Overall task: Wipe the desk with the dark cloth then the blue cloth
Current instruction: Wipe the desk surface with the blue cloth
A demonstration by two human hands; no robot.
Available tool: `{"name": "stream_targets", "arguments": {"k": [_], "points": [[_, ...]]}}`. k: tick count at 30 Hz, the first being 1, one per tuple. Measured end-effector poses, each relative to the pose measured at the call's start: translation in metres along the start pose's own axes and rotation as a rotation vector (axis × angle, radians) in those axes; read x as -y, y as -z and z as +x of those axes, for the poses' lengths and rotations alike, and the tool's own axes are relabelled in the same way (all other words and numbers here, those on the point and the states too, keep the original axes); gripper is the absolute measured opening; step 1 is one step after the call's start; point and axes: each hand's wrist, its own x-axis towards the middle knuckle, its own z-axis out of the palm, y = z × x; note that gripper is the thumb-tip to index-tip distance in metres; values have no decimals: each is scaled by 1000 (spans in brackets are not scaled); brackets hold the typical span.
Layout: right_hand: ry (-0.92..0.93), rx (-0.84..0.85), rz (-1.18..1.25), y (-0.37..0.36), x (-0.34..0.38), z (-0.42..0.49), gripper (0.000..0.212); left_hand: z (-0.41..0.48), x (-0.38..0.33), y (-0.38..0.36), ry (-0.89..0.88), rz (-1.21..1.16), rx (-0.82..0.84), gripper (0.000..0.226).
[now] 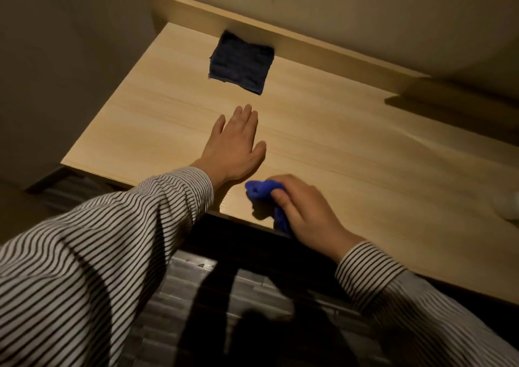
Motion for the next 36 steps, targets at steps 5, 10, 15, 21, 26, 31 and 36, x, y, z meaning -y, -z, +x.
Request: {"name": "stream_targets", "arguments": {"k": [5,10,15,21,26,31,36], "points": [[-104,-111,-131,64,-38,74,22,3,1,-10,2,120,44,86],[-169,-57,-425,112,-90,161,27,1,-2,-9,22,145,44,83],[-180,-35,-532,127,-132,231,43,1,-4,-7,39,151,52,82],[-27,128,-726,139,-163,247,60,1,-3,-12,44,162,38,83],[56,192,-692,141,-170,249,63,1,-4,-12,50,169,50,83],[43,200,-669,130,-168,227,64,1,-4,-10,57,174,64,82],[62,232,-684,114,-153,185,61,1,-7,-7,56,167,74,83]]}}
